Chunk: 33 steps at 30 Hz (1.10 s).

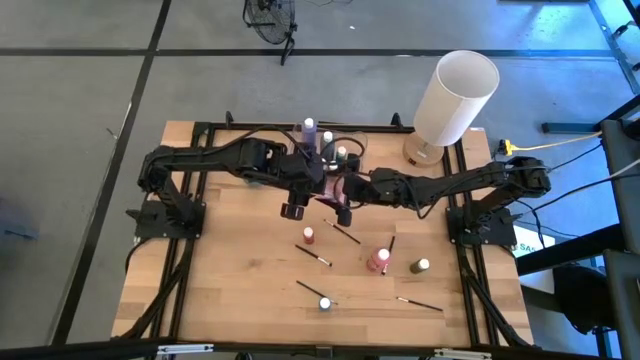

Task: Pick & Place Paint Supplies
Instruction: Put the pink paint bottle into the transparent bin

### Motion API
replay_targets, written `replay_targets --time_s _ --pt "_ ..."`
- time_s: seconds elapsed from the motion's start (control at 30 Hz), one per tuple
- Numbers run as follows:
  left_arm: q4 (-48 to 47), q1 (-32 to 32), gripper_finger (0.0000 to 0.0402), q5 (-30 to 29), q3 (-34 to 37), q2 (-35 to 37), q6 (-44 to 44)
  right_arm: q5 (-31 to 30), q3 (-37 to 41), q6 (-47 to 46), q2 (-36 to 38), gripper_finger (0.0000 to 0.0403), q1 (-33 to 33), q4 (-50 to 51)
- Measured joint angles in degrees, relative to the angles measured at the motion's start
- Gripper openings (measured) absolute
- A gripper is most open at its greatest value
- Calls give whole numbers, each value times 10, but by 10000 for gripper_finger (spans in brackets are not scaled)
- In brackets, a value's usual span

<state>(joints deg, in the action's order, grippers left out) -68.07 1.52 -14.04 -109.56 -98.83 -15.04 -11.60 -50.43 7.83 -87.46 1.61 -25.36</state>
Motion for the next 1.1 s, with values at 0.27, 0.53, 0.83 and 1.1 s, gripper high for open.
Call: replay_targets --time_s 0.27,0.53,0.83,1.1 --pt "7 0 203 3 0 0 2 4 0 -10 0 271 0 34" --pt "7 -2 203 8 0 0 7 5 0 -10 0 226 0 34" --pt "8 -2 203 10 0 0 8 5 0 -13 0 208 2 35" --pt "12 0 228 -16 0 0 -25 -3 0 -12 0 184 4 33"
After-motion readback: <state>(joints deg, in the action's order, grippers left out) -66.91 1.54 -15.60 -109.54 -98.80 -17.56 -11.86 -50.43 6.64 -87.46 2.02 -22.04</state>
